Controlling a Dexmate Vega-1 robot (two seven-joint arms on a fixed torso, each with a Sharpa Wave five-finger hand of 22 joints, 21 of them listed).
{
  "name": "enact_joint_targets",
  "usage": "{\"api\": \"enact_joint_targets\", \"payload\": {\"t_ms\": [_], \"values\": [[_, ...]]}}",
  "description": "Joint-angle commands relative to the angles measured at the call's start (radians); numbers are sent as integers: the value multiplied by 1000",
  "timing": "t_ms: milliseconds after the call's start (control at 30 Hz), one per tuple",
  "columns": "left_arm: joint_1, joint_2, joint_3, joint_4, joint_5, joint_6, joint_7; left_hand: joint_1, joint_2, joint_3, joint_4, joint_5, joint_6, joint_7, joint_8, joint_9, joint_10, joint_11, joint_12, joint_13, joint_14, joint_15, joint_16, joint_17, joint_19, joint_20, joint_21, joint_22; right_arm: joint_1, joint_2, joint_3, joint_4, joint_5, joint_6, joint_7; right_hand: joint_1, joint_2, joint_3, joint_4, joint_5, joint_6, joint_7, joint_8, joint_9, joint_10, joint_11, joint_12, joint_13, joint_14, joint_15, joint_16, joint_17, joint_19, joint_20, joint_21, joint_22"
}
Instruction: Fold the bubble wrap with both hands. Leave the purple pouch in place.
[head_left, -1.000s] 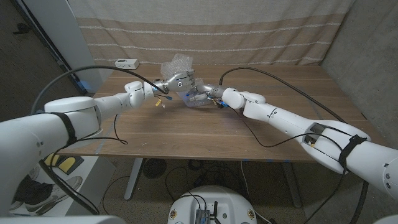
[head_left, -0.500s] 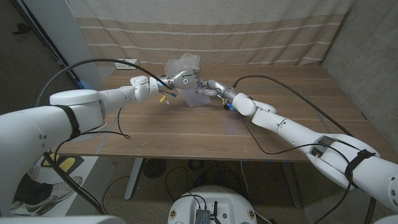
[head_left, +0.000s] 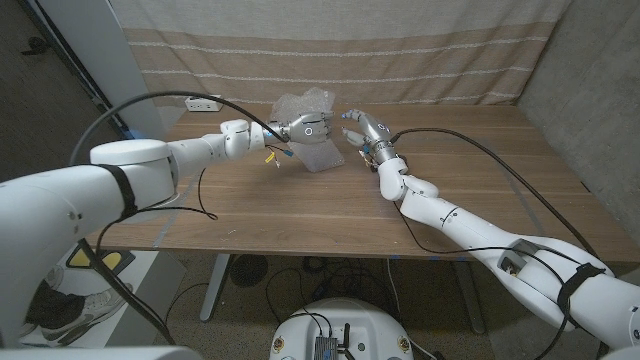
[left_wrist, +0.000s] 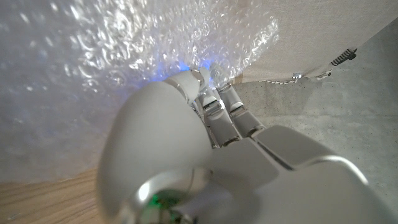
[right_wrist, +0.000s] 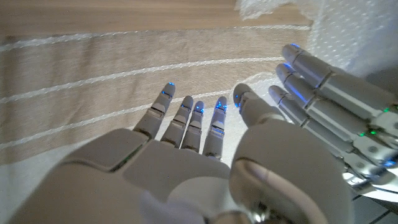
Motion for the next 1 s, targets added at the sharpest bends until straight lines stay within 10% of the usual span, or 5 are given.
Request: {"api": "enact_joint_targets", "payload": {"t_ms": [33,133,200,433,1000], "values": [[20,-65,-28,67,-3,-32,-1,-10,4,-6,1,-3,3,3,-3,4,6,1,-4,4,9,-114,-2,5,2,-126,8,0,23,70,-56,46,-149,-318,-329,40,-54,18,0,-10,4,-20,2,1,-6,-17,2,0,-11,-72,-11,-16,-67,9,-25,-1],[18,-41,-28,28,-4,-21,-1,-10,5,-7,2,-3,4,4,-3,4,7,1,-5,4,10,-114,-2,5,1,-126,9,-1,54,98,-98,77,-202,-472,-316,100,-81,25,-2,-11,-41,-41,-12,2,-33,-30,-7,-2,-50,-92,-19,-28,-82,15,-21,-3],[20,-24,-35,3,-5,-13,-1,-11,5,-7,2,-3,5,5,-3,5,7,1,-5,5,10,-114,-2,5,1,-126,10,-1,83,127,-129,124,-228,-560,-310,250,-101,49,-5,1,-61,-70,-6,3,-44,-47,-4,-4,-56,-113,-12,-42,-8,-40,4,-5],[35,-17,-55,-3,-12,-30,-1,-11,6,-8,2,-4,4,5,-6,5,10,0,-6,6,11,-114,-3,5,1,-126,13,-2,161,197,-170,299,-188,-565,-379,372,-76,48,7,4,-39,-104,7,4,-45,-78,3,-4,-57,-134,2,-40,58,-70,18,-4],[63,-194,-156,234,-123,-211,-1,-17,11,-14,5,-8,-14,-2,-19,6,2,1,-19,7,10,-114,-9,5,-1,-126,24,-4,219,190,-201,289,-111,-469,-467,319,-37,-41,60,-17,14,-77,14,4,13,-64,18,-4,43,-139,69,-4,148,-72,44,1]]}}
